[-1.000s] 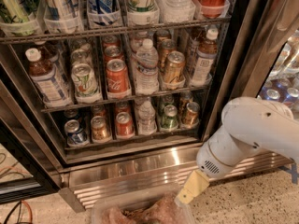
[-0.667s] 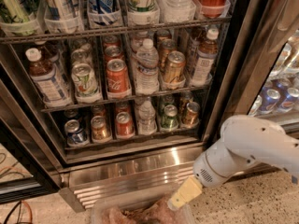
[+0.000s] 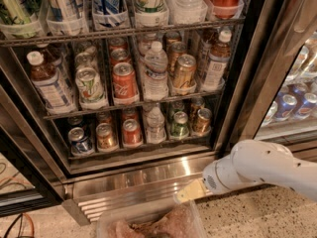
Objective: Pick green can from bottom shelf of fridge
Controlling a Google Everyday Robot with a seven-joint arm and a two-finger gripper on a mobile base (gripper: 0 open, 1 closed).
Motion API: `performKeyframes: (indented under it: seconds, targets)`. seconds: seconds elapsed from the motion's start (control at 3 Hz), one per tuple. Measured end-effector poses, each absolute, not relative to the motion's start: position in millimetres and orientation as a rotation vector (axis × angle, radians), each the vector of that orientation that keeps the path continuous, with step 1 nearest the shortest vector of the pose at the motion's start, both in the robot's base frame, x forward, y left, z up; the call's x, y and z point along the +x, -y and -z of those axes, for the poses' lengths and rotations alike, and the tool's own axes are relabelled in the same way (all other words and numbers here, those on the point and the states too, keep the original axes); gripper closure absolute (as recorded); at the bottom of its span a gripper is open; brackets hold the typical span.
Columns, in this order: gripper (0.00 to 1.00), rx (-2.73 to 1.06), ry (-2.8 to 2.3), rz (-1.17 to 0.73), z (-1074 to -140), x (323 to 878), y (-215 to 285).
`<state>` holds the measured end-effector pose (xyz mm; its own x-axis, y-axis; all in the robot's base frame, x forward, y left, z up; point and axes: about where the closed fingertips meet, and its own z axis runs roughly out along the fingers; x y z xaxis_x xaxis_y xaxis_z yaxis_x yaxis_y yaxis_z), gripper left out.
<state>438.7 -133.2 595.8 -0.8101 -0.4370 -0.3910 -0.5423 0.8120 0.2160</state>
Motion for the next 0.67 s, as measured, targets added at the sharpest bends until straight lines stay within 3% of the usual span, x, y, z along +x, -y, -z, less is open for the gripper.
performKeyframes:
  seconds: [0.67]
  targets:
    - [0.00, -0.706, -2.650, -0.448, -599.3, 448.1, 132.4]
